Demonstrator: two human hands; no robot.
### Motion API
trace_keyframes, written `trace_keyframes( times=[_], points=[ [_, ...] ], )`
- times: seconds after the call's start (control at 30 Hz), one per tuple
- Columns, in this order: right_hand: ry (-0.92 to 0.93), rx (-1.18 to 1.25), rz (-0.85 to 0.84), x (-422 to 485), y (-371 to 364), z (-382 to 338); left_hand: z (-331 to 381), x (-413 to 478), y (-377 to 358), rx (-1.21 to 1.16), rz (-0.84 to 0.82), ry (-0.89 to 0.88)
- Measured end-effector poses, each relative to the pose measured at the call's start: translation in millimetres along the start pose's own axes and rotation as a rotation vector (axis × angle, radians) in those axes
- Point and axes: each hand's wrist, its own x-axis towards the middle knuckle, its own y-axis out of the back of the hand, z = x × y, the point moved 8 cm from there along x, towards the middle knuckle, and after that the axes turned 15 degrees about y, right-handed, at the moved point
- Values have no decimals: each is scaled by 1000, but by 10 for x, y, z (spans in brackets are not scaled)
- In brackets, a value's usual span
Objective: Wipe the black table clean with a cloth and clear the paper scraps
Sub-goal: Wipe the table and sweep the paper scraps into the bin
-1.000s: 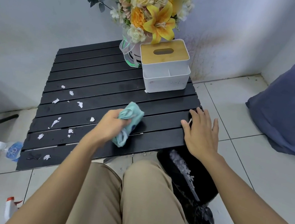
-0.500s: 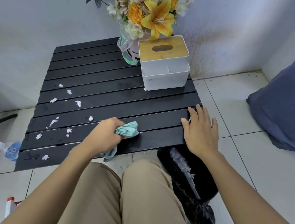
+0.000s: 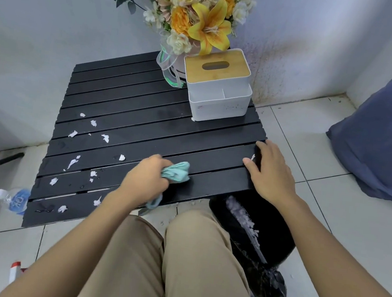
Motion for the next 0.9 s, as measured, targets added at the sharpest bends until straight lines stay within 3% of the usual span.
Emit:
trace_keyframes(
  times=[0.13,0.27,0.33,0.47,0.77,0.9],
  points=[
    [-198,246,107,-61,187,398,-500,-39,296,17,38,164],
    [-390,907,115,-109,-106,550,-460,-36,246,-231,245,224],
    [-441,1073,186,-96,-170,539,-250,-72,-3,-215,337,217],
    [-470,1125,220,-83,-173,536,295,-139,-289,-140,467,222],
    [-376,1075,196,-45,-202,547,1202,181,-512,-166,371,60],
    [-394,1096,165,-53,-270,618,1523,134,-598,-112,323,-149]
  ],
)
